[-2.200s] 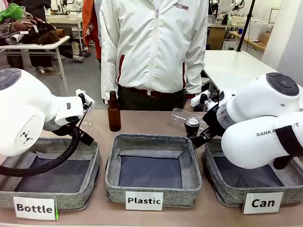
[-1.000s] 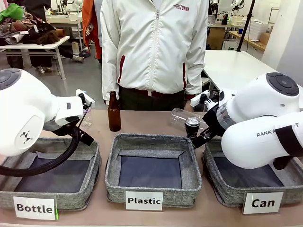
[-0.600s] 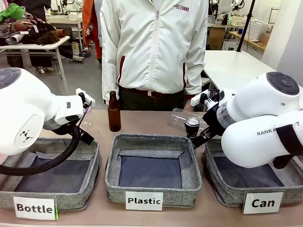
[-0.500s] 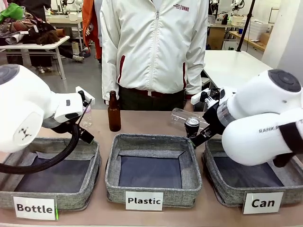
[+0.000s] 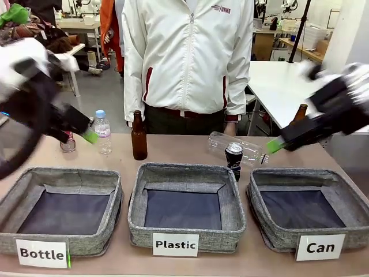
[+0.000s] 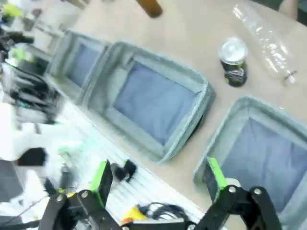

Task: Sort the can waste into the basket.
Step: Pick up the can waste from the table and place it in the right Fabric basket.

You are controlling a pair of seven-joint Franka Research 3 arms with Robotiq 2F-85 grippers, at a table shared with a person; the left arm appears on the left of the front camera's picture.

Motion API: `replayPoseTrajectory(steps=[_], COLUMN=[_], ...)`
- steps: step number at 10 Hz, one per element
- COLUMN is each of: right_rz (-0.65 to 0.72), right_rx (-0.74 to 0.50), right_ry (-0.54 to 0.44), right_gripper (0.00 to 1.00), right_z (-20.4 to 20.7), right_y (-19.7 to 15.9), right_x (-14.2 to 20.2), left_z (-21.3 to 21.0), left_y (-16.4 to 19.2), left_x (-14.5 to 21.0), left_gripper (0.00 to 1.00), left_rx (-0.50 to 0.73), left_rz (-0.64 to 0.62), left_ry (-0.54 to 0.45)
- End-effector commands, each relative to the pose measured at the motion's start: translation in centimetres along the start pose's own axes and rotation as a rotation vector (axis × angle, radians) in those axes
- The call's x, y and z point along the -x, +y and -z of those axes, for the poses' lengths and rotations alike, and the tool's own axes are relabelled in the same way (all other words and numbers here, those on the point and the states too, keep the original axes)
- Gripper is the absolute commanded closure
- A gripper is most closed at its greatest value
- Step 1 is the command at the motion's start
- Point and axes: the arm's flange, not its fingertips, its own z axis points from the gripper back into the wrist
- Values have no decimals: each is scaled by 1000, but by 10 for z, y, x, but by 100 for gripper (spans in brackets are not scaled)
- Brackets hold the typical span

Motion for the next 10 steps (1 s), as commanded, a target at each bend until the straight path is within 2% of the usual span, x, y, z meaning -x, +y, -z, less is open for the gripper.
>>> replayPoseTrajectory(steps=[1, 3, 5, 6, 7, 8, 9, 10], right_rz=[206, 378, 530, 597, 664, 726, 740, 743], right_rx=[-146, -297, -443, -457, -494, -471, -451, -384], right_ry=[-169, -325, -460, -516, -560, -613, -624, -648], right_gripper=[0, 0, 0, 0, 0, 0, 0, 0], right_z=[-55, -94, -103, -104, -103, -97, -90, -85], right_y=[-59, -137, -202, -226, -247, -254, -254, -250], right_x=[54, 107, 167, 190, 208, 223, 231, 235], left_z=[-45, -73, -80, -70, -67, -65, -64, -65], left_y=[79, 147, 192, 207, 217, 227, 227, 221], left_x=[70, 127, 196, 223, 248, 259, 253, 241], left_gripper=[0, 0, 0, 0, 0, 0, 0, 0], left_rx=[263, 403, 395, 433, 409, 402, 394, 337], left_rz=[-118, -269, -381, -425, -437, -481, -485, -467], left_ry=[-87, -272, -437, -485, -572, -599, -604, -589])
